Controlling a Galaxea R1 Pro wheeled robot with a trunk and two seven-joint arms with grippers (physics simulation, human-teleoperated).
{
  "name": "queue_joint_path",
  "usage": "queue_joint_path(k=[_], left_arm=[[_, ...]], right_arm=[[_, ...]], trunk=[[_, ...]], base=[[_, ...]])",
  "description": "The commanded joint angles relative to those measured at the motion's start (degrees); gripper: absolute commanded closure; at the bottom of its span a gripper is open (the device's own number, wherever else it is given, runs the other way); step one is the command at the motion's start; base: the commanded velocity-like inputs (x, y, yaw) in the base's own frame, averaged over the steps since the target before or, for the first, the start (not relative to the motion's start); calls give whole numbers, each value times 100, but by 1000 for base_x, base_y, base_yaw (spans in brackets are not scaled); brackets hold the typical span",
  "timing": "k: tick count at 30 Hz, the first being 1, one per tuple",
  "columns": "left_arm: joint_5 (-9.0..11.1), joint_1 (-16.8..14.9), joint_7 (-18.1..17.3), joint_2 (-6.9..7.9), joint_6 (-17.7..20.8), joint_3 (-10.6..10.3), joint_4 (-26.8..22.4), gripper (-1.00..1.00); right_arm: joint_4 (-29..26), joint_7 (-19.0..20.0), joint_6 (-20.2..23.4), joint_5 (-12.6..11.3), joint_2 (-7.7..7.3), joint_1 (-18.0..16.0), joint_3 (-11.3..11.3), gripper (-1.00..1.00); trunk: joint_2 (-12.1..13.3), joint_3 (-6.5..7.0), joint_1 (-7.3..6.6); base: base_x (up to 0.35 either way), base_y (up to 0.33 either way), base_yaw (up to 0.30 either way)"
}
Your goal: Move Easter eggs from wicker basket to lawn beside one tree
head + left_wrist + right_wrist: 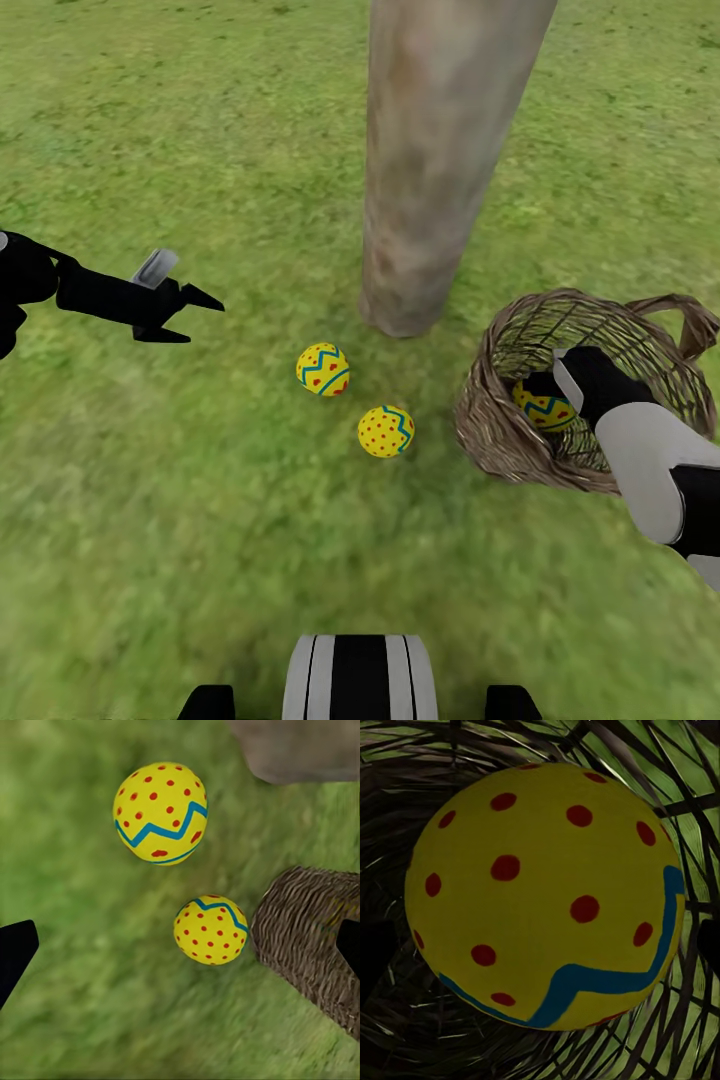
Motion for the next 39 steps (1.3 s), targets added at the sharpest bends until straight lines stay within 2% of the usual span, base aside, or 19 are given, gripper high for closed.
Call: queue_joint_path(k=[1, 6, 10, 39], left_arm=[[61, -11, 48, 4, -12, -15, -3, -100], [62, -10, 48, 4, -13, -15, -3, -100], [58, -10, 52, 4, -12, -15, -3, -100], [64, -8, 39, 45, -12, -15, -3, -100]], right_arm=[[-6, 8, 28, 43, 4, -1, -32, -100], [1, 0, 28, 43, 4, 0, -32, -100], [-11, -1, 28, 43, 4, 1, -32, -100], [-28, -14, 28, 52, 2, 1, -23, -100]], trunk=[[-1, -4, -1], [-1, -4, -1], [-7, -92, 9], [-10, -137, 15]], base=[[0, 0, 0], [0, 0, 0], [0, 0, 0], [0, 0, 0]])
